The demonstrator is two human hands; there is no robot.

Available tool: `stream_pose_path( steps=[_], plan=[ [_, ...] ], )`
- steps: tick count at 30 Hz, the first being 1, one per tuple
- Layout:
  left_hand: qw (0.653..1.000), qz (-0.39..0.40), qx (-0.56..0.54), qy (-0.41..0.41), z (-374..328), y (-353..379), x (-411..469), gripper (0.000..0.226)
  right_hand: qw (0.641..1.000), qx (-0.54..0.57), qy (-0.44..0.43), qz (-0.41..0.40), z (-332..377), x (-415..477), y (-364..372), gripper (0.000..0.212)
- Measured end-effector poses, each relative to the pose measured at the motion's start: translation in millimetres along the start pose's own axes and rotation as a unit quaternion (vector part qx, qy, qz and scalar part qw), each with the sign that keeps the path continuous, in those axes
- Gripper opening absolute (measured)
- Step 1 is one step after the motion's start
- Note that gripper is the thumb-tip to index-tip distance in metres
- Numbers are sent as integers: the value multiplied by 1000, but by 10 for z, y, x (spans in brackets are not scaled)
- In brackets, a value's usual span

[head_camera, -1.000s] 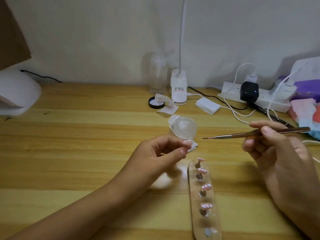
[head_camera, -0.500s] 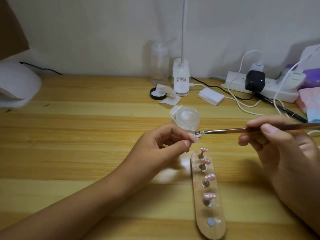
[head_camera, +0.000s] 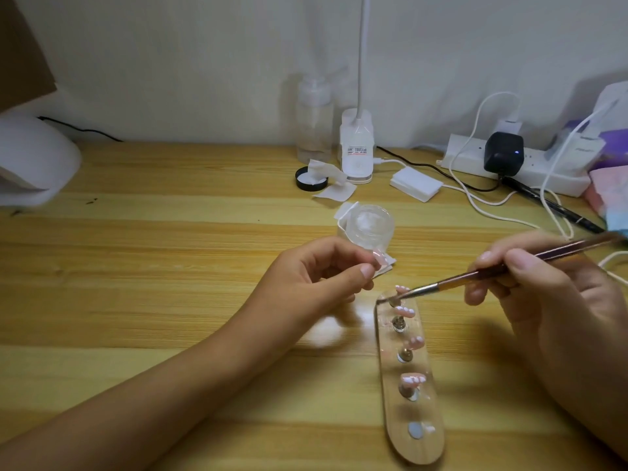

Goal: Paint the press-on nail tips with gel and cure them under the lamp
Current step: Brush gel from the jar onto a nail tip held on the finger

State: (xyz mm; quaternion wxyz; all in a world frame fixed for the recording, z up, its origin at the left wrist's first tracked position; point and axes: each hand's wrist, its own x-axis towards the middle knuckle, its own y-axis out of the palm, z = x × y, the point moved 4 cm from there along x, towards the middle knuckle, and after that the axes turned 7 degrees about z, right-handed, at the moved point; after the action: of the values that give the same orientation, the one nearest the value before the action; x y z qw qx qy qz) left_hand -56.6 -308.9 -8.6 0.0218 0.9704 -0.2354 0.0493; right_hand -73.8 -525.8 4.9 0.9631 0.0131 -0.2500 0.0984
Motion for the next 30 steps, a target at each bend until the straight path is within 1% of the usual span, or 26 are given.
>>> stream_pose_path(
  steps=[2,5,6,9,12,15,19,23,25,27,29,30],
  plan=[
    [1000,-7,3,-3,10,-5,5,8,999,10,-27,-16,12,3,-20,14],
    [1000,-9,7,-3,11,-6,11,4,998,10,-43,-47,14,3,-62,27],
    [1000,-7,8,-2,10,-4,13,4,998,7,-42,-50,20,9,-61,26],
    [1000,-11,7,-3,12,-5,11,9,999,-8,-31,-36,19,12,-36,13],
    [1000,-18,15,-5,17,-14,10,9,999,-16,-28,-31,5,9,-21,19],
    [1000,-19,12,-5,12,-18,7,9,999,-26,-29,-22,-2,18,-12,19],
    [1000,-12,-4,1,-2,-6,4,19,999,-40,-27,-21,-13,11,-25,20],
    [999,-18,-29,3,-18,-19,7,9,999,-48,-24,-6,-58,-6,-44,13],
    [1000,-10,-20,-1,-17,-17,5,5,999,-31,-26,-22,-63,2,-69,21],
    [1000,-4,-11,-3,-10,-16,4,6,999,2,-29,-45,-37,21,-84,24],
    [1000,0,-5,-2,-11,-15,3,7,998,20,-24,-59,-23,35,-90,24],
    [1000,2,-2,-1,-13,-14,2,7,998,23,-20,-60,-18,39,-82,20]
  ],
)
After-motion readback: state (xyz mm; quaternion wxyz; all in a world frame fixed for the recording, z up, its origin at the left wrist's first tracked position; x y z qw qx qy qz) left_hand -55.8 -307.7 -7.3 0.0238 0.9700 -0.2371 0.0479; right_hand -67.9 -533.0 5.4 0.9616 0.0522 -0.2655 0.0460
